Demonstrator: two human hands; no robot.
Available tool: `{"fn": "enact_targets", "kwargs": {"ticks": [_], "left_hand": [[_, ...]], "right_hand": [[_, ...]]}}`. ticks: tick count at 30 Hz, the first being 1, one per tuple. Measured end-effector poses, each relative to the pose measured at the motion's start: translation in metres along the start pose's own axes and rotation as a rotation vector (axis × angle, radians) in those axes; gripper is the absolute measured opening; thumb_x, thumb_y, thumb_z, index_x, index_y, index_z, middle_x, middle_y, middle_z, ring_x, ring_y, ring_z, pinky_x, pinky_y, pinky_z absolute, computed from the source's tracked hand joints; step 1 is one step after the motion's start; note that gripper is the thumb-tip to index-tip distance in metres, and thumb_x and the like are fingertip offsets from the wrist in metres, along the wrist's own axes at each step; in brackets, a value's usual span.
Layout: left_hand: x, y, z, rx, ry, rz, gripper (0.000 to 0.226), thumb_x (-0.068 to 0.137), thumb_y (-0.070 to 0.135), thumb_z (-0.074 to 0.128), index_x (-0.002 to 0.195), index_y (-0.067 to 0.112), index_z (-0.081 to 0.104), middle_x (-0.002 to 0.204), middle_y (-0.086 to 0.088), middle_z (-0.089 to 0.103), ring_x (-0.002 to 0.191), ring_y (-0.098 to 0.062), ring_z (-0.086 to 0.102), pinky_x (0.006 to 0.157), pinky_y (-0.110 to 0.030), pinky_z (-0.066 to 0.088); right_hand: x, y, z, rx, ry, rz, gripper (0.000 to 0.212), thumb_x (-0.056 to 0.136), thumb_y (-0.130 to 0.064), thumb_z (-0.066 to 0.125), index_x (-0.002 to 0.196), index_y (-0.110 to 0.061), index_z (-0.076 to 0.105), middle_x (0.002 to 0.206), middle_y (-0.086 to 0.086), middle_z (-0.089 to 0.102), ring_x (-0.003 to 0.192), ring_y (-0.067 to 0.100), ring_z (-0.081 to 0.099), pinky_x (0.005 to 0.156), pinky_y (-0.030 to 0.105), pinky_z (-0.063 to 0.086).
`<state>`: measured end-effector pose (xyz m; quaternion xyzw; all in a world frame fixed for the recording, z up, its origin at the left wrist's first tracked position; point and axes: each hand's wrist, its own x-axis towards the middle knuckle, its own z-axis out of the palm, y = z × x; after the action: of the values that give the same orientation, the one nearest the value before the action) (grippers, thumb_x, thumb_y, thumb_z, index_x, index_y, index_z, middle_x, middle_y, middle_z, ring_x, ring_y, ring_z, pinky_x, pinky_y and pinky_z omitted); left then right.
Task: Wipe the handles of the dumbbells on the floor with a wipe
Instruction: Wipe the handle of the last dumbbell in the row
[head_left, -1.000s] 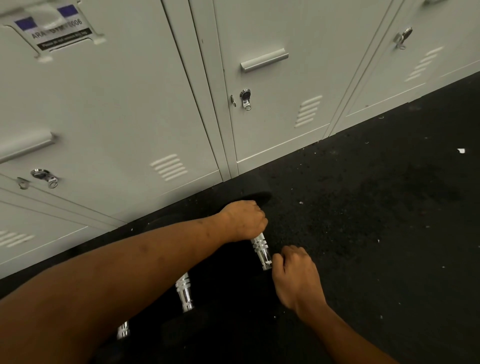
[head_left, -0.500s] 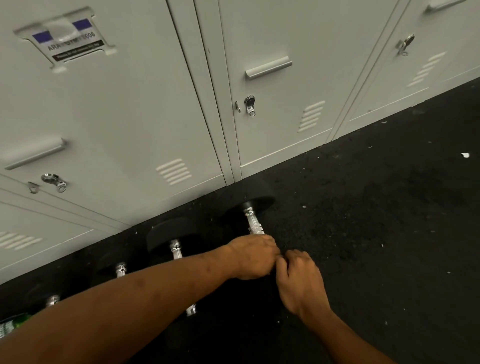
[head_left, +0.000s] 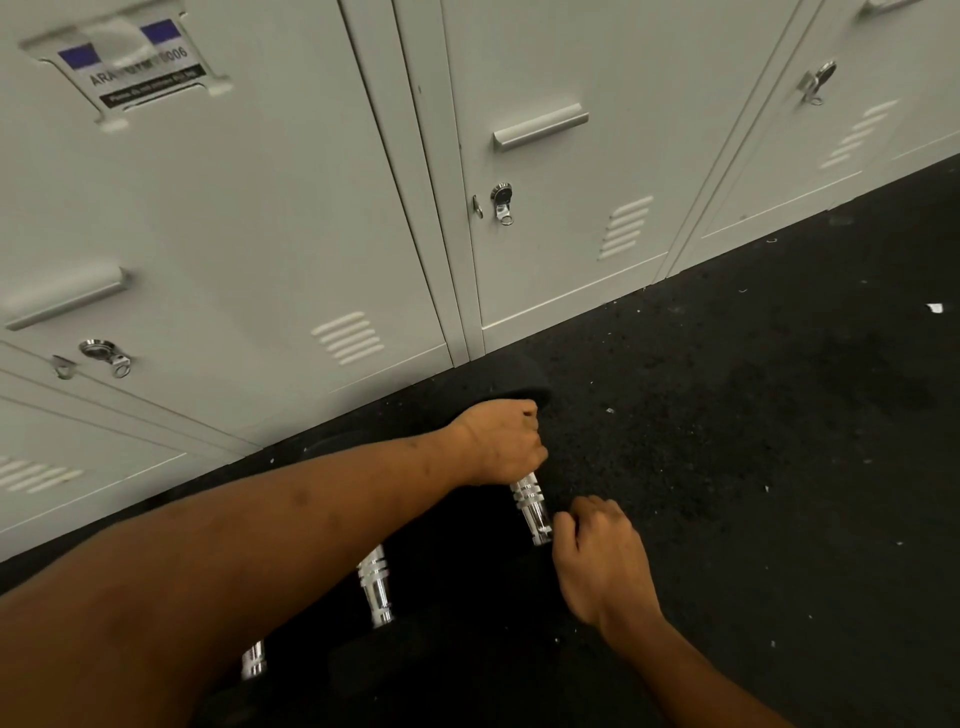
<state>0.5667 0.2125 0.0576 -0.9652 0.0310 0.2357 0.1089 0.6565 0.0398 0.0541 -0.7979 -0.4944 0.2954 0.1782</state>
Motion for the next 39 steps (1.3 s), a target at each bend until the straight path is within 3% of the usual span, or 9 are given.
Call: {"fn": "enact_targets", "kwargs": {"ticks": [5, 10, 16, 21, 27, 30, 33, 36, 39], "left_hand": [[0.003, 0.007, 0.014, 0.044, -0.022, -0.116, 0.032, 0.097, 0.031, 0.049, 0.120, 0.011, 0.062, 0.124, -0.010, 0.065, 0.126, -0.025, 0.051, 0.110, -0.043, 0.033], [0.006, 0.007, 0.010, 0.093, -0.054, -0.150, 0.034, 0.097, 0.032, 0.049, 0.119, 0.009, 0.062, 0.124, -0.011, 0.065, 0.127, -0.026, 0.049, 0.110, -0.042, 0.032], [-0.006, 0.032, 0.005, -0.156, 0.088, -0.144, 0.026, 0.097, 0.025, 0.047, 0.112, 0.012, 0.063, 0.114, -0.009, 0.068, 0.112, -0.022, 0.060, 0.116, -0.040, 0.027], [-0.006, 0.061, 0.015, -0.309, 0.191, -0.065, 0.021, 0.093, 0.025, 0.049, 0.102, 0.018, 0.066, 0.105, -0.001, 0.069, 0.102, -0.017, 0.062, 0.105, -0.036, 0.038], [-0.014, 0.064, 0.009, -0.509, 0.209, -0.105, 0.031, 0.091, 0.020, 0.053, 0.120, 0.015, 0.062, 0.127, -0.003, 0.062, 0.122, -0.016, 0.053, 0.114, -0.034, 0.027], [-0.026, 0.076, 0.008, -0.761, 0.262, -0.270, 0.045, 0.091, 0.011, 0.051, 0.135, 0.017, 0.052, 0.143, -0.001, 0.051, 0.138, -0.009, 0.036, 0.119, -0.030, 0.017], [-0.037, 0.099, 0.014, -0.962, 0.391, -0.435, 0.045, 0.096, 0.010, 0.044, 0.139, 0.021, 0.048, 0.147, 0.005, 0.046, 0.141, 0.000, 0.028, 0.117, -0.019, 0.013], [-0.048, 0.115, 0.012, -1.225, 0.569, -0.669, 0.038, 0.102, 0.016, 0.039, 0.133, 0.031, 0.054, 0.137, 0.015, 0.054, 0.134, 0.007, 0.036, 0.112, -0.015, 0.024], [-0.055, 0.123, 0.007, -1.609, 0.741, -0.993, 0.035, 0.104, 0.016, 0.038, 0.122, 0.037, 0.059, 0.118, 0.019, 0.063, 0.111, 0.011, 0.055, 0.090, -0.004, 0.039]], "right_hand": [[0.000, 0.000, 0.000, -0.009, 0.007, 0.011, 0.028, 0.092, -0.030, 0.038, 0.068, -0.020, 0.048, 0.072, -0.006, 0.048, 0.071, 0.007, 0.045, 0.065, 0.025, 0.036], [0.001, 0.001, 0.001, -0.012, 0.012, 0.016, 0.029, 0.092, -0.030, 0.038, 0.066, -0.020, 0.046, 0.070, -0.004, 0.047, 0.071, 0.009, 0.045, 0.064, 0.025, 0.033], [0.001, 0.000, 0.002, -0.025, -0.001, 0.016, 0.027, 0.092, -0.030, 0.039, 0.069, -0.021, 0.049, 0.073, -0.004, 0.050, 0.072, 0.008, 0.046, 0.066, 0.025, 0.037], [0.001, 0.001, 0.002, -0.036, 0.006, -0.005, 0.027, 0.092, -0.030, 0.038, 0.072, -0.020, 0.053, 0.076, -0.003, 0.054, 0.075, 0.009, 0.048, 0.069, 0.025, 0.037], [0.002, 0.002, 0.003, -0.038, 0.006, -0.012, 0.026, 0.093, -0.031, 0.038, 0.075, -0.021, 0.054, 0.078, -0.004, 0.054, 0.076, 0.008, 0.048, 0.071, 0.023, 0.035], [0.002, 0.003, 0.002, -0.024, -0.010, -0.010, 0.025, 0.093, -0.031, 0.037, 0.075, -0.023, 0.052, 0.077, -0.006, 0.051, 0.076, 0.007, 0.046, 0.070, 0.023, 0.033], [0.002, 0.002, 0.001, -0.025, -0.020, -0.004, 0.027, 0.094, -0.031, 0.036, 0.074, -0.022, 0.053, 0.076, -0.005, 0.051, 0.076, 0.009, 0.047, 0.070, 0.025, 0.036], [0.002, 0.000, 0.000, -0.026, -0.023, 0.010, 0.028, 0.094, -0.031, 0.036, 0.076, -0.019, 0.054, 0.077, -0.004, 0.052, 0.077, 0.010, 0.048, 0.074, 0.029, 0.043], [0.001, 0.000, -0.001, -0.012, -0.040, 0.014, 0.029, 0.094, -0.032, 0.037, 0.076, -0.019, 0.055, 0.078, -0.004, 0.052, 0.077, 0.010, 0.048, 0.076, 0.032, 0.046]]}}
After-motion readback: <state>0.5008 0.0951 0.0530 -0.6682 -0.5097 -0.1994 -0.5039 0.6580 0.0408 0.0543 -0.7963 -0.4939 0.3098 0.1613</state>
